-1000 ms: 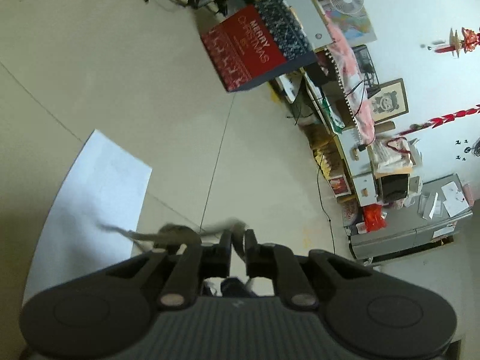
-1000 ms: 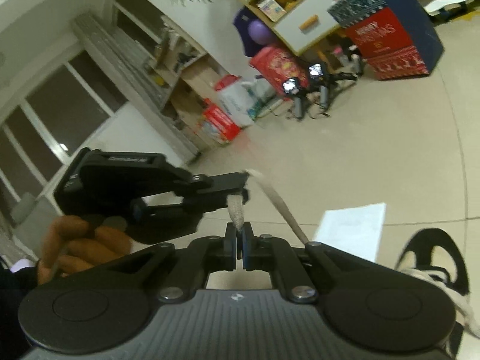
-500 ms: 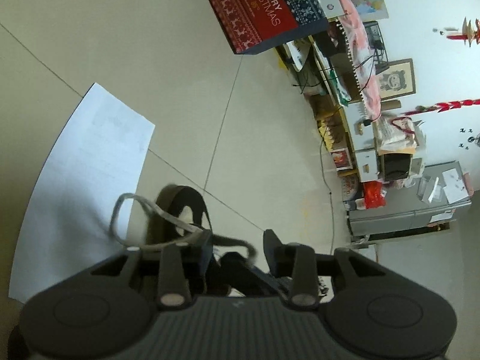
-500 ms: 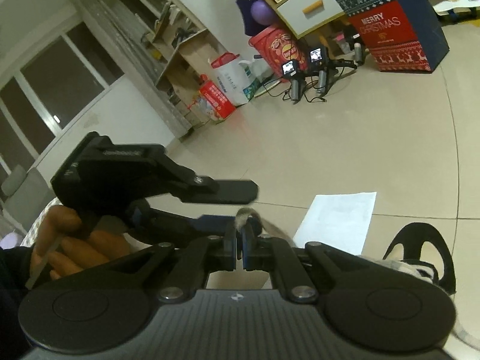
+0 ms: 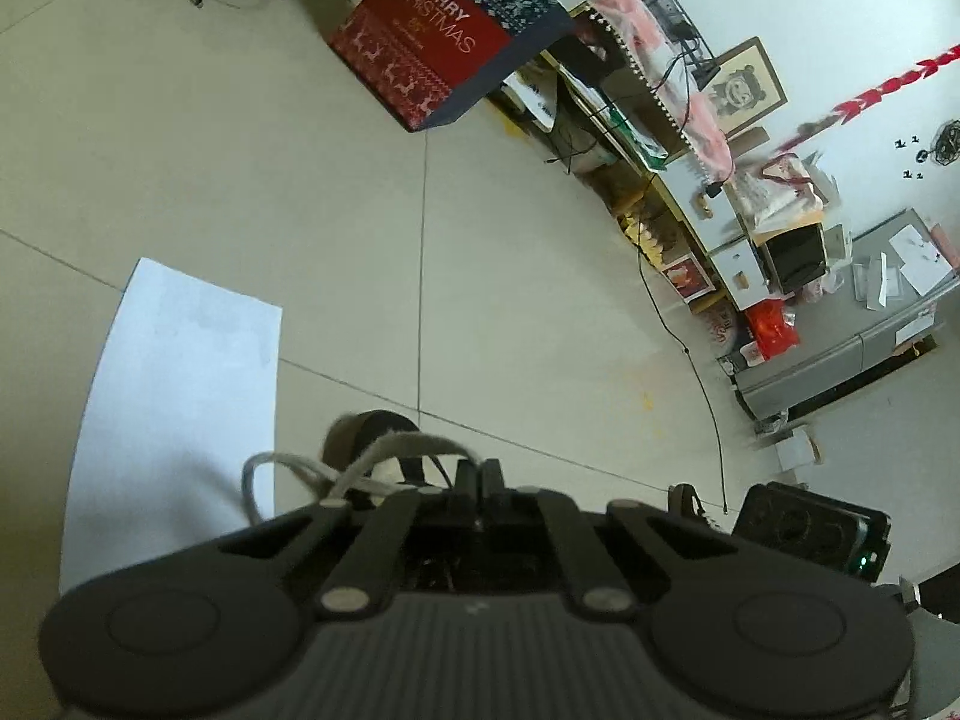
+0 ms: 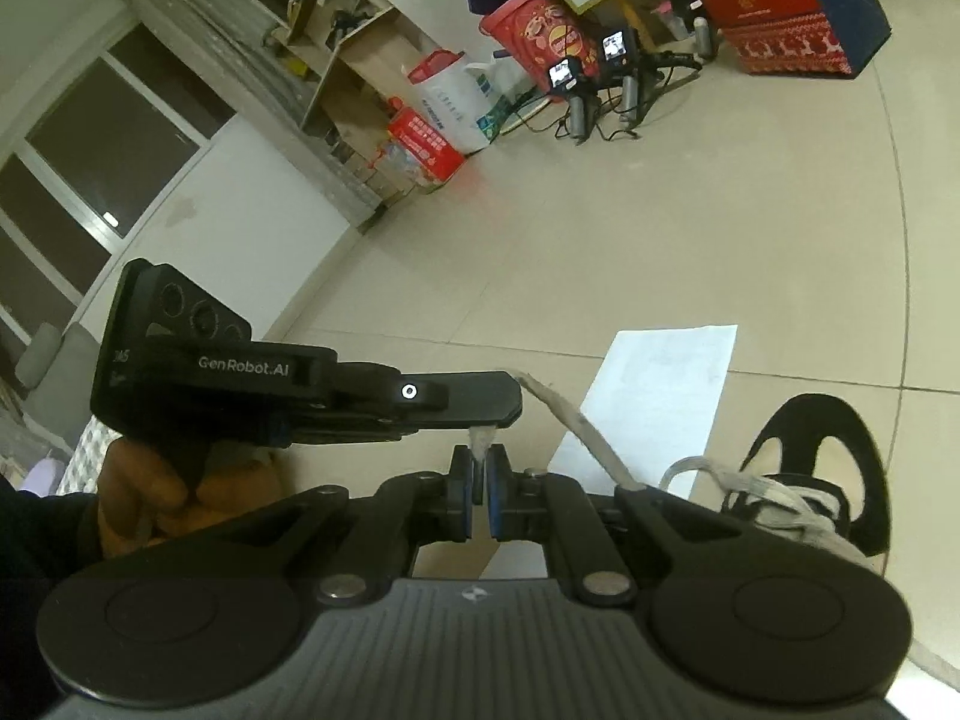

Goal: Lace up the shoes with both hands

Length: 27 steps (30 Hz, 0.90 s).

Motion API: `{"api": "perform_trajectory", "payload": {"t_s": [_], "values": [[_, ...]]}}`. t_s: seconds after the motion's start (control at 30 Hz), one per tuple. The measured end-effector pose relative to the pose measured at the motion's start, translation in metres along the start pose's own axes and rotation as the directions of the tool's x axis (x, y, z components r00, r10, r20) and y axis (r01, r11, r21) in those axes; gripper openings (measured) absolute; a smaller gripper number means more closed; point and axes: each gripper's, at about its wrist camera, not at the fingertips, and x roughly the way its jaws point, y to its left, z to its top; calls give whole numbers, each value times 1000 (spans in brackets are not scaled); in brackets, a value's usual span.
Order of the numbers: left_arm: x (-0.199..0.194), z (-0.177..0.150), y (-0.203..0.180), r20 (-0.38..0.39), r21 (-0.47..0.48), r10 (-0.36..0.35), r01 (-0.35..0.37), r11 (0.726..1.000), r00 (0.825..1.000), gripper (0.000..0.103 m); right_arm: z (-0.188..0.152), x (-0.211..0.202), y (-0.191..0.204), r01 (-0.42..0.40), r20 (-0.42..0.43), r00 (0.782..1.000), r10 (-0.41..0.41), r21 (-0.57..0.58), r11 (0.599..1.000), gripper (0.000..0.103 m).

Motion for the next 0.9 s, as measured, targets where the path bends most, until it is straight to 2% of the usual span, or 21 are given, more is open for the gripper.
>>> {"api": "perform_trajectory", "payload": {"t_s": [0.17, 0.3, 0.5, 0.57, 0.7, 0.77, 0.9], "values": [[7, -4, -9, 39, 62, 53, -55, 997, 998, 1, -6, -9, -12, 35, 34, 999, -36, 46, 998, 8], [15, -10, -11, 69, 66, 69, -73, 995, 995, 1, -15, -20, -27, 39, 74, 996, -49, 122, 992, 8], [31, -19, -2, 87, -9, 92, -92, 996, 992, 1, -31, -28, -46, 53, 103, 992, -76, 212, 976, 8], [36, -22, 1, 95, -32, 101, -99, 995, 990, 1, -38, -29, -50, 93, 106, 987, -121, 234, 968, 8], [48, -25, 8, 123, -93, 117, -106, 990, 985, 1, -50, -30, -52, 254, 66, 959, -274, 221, 942, 8], [55, -26, 10, 147, -107, 130, -115, 988, 981, 1, -55, -30, -52, 306, 47, 946, -320, 191, 933, 8], [70, -28, 10, 180, -104, 167, -150, 983, 969, 1, -51, -18, -40, 370, 4, 929, -370, 14, 929, 4]]}}
